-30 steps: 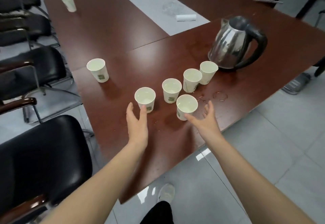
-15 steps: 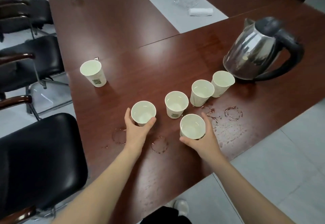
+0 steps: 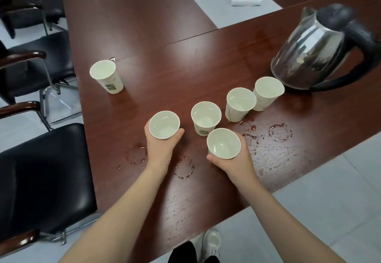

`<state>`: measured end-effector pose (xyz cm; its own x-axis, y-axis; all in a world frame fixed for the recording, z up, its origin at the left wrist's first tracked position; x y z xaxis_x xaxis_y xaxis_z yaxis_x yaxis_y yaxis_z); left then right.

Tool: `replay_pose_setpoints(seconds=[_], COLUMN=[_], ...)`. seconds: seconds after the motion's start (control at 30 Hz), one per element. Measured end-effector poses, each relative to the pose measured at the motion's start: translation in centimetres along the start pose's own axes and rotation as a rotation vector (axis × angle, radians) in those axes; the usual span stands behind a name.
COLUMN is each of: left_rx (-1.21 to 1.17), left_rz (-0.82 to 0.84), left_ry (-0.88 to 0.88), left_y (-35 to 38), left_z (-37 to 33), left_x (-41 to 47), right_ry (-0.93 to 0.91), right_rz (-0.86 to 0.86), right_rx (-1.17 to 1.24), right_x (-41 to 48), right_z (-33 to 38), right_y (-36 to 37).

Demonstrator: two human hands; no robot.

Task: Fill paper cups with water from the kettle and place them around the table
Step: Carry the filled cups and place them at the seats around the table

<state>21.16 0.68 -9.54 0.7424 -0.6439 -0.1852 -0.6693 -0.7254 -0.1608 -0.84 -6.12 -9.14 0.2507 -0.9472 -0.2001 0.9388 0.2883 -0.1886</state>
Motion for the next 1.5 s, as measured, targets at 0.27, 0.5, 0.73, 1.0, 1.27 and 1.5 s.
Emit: replay_pose_setpoints(seconds=[0.27,0.5,0.73,1.0,1.27,1.5], left_rx=[-0.056,-0.063,-0.122,-0.134,-0.125,-0.141], left_rz=[-0.021,0.001,0.065,0.172,0.322,0.483], left_ry=[0.074,0.072,0.178,0.192,0.242,0.275], left_y=[0.0,-1.3,-2.2,-0.9,2.4,8.0], left_z=[-1.8,-2.5,-6.9,-11.0,-13.7,-15.3], left_x=[-0.8,-1.3,-2.1,-4.8,-7.5,-10.9], right_ry=[-0.014,-0.051,-0.103,-0.196,-0.227,-0.187], right_rz=[0.014,0.045,0.034,-0.029,-0.155,-0.328], right_rx=[0.072,0.119,0.178,0.229,0.289,0.298], right_x=[0.0,-0.5,-1.5,-2.2,-4.2,-6.8], right_z=[-0.5,1.0,5.1,9.1,10.7,9.4], right_y=[0.8,1.5,1.2,-1.3,-5.1,-11.3])
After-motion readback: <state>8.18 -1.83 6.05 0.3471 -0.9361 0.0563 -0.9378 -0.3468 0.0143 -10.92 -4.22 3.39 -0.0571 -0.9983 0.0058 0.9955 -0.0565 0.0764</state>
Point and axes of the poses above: each hand's wrist, its own x-axis towards the middle knuckle, its own y-axis out of the palm, z = x × y, the point moved 8 cm from there along x, towards the middle knuckle, and after that the axes turned 3 degrees about x, right-handed, at the moved point
